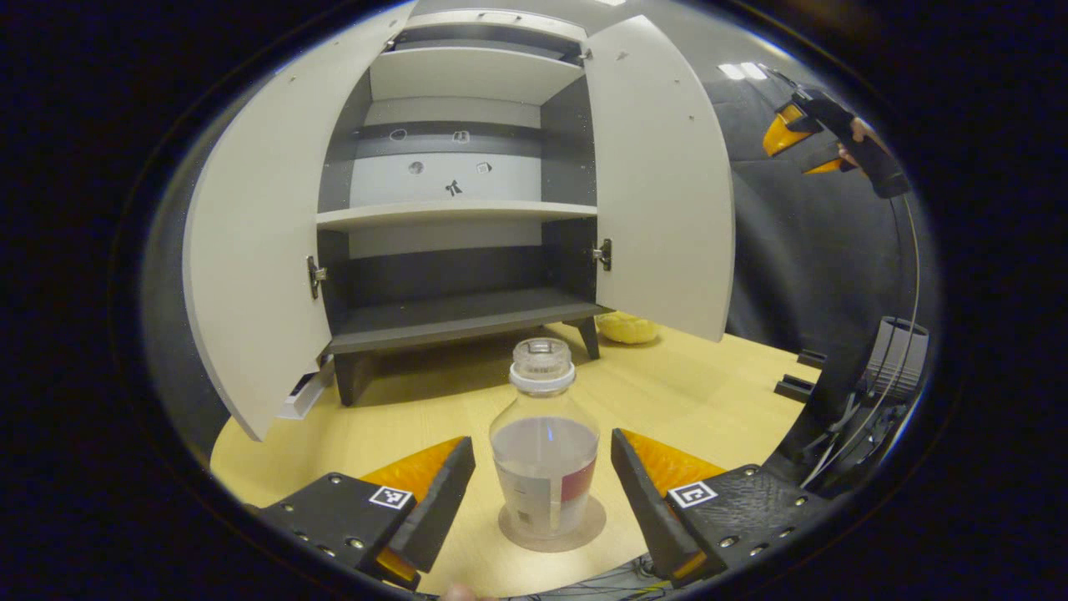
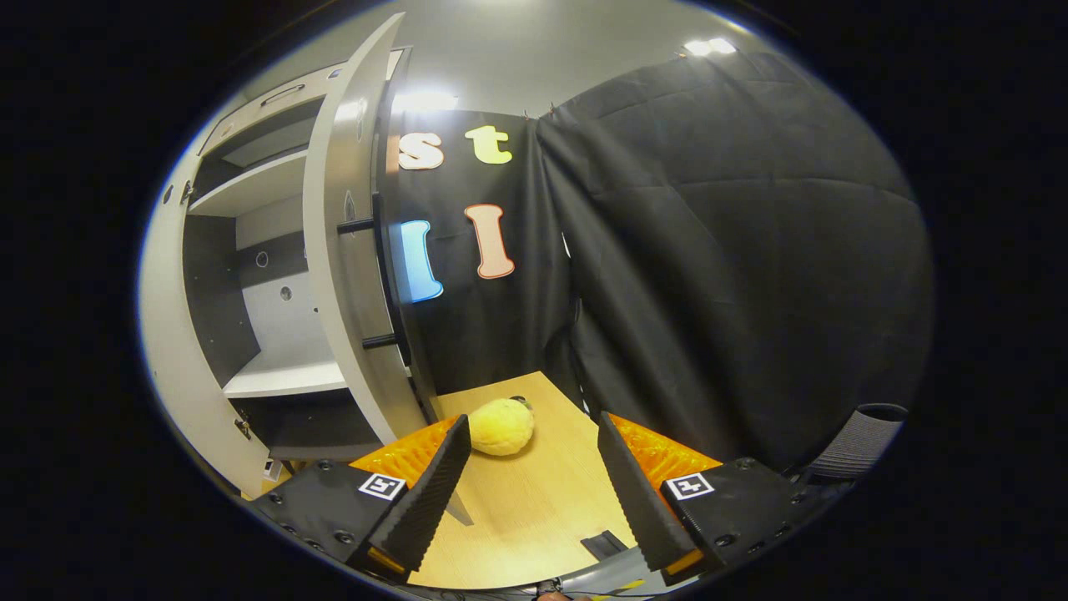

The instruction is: Grasp the bottle in the cabinet with the left hand and place it on the coaster, then close the right door with the right hand and the left door with the left hand.

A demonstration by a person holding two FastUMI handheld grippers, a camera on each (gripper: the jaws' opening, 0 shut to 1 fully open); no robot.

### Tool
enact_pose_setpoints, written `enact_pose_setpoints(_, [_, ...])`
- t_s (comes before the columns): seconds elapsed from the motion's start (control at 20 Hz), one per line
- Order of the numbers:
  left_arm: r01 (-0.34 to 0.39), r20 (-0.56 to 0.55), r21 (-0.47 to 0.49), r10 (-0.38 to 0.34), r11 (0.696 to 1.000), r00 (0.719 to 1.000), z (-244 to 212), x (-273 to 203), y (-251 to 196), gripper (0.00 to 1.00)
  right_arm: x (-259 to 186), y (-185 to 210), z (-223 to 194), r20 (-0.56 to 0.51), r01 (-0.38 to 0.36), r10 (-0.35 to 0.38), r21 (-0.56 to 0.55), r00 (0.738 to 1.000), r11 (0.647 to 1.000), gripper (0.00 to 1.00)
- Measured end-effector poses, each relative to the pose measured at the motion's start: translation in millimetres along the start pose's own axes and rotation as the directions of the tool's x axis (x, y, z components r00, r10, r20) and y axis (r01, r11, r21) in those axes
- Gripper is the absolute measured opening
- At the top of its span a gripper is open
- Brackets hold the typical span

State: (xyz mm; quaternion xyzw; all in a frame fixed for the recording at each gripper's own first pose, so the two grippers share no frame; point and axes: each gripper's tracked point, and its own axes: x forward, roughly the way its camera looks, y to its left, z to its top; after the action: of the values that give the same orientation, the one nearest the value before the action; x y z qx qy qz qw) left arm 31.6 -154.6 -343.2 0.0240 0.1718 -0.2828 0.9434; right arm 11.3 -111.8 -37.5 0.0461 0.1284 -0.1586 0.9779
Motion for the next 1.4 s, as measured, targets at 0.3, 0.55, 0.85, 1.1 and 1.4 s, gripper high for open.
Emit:
enact_pose_setpoints(0.3, [-0.048,0.029,-0.089,0.050,0.995,0.998,53,-69,3,0.95,5,-2,28,0.069,-0.010,0.010,-0.007,0.998,1.000,0.96])
enact_pose_setpoints(0.55, [-0.302,0.093,-0.005,0.301,0.953,0.949,136,-127,64,0.95,13,-8,75,0.176,-0.050,0.052,-0.014,0.983,0.999,0.97])
enact_pose_setpoints(0.85, [-0.485,0.172,-0.077,0.491,0.871,0.854,247,-153,111,0.97,45,-11,121,0.278,-0.109,0.120,-0.055,0.953,0.992,0.96])
enact_pose_setpoints(1.1, [-0.442,0.202,-0.226,0.486,0.868,0.850,299,-157,112,1.00,69,-1,143,0.293,-0.135,0.166,-0.124,0.942,0.983,0.97])
enact_pose_setpoints(1.4, [-0.427,0.231,-0.307,0.501,0.851,0.834,345,-160,147,1.00,84,29,152,0.278,-0.174,0.207,-0.140,0.938,0.975,0.97])
